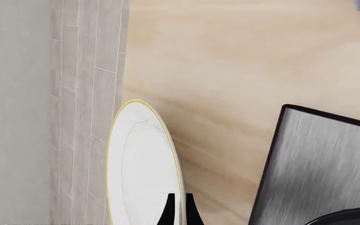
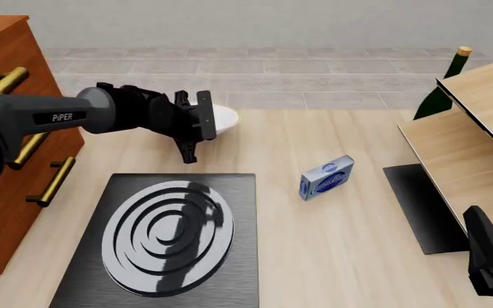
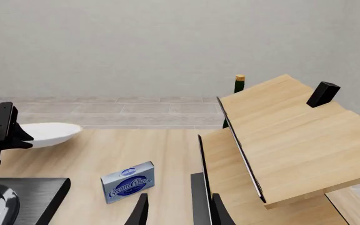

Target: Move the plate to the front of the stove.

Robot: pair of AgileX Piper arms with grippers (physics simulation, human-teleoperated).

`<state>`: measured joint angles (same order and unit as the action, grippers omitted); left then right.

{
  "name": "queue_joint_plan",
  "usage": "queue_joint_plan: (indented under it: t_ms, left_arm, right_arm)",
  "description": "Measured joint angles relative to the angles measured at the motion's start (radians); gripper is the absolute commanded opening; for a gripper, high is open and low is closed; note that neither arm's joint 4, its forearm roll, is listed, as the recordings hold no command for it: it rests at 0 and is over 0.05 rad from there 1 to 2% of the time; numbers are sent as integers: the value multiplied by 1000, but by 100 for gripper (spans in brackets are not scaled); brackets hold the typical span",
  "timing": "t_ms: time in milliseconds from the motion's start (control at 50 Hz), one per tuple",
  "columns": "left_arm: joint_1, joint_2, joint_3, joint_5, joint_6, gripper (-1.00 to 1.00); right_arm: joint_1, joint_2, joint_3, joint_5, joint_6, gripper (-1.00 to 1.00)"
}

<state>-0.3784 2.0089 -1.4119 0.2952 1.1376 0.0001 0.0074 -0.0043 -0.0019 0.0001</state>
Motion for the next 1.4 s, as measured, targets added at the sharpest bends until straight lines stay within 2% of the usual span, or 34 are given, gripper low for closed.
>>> queue_joint_plan:
  t_ms: [1400]
  left_arm:
    - [-28, 49, 7, -36, -68, -100]
  right_arm:
    - [0, 0, 0, 0, 0, 100]
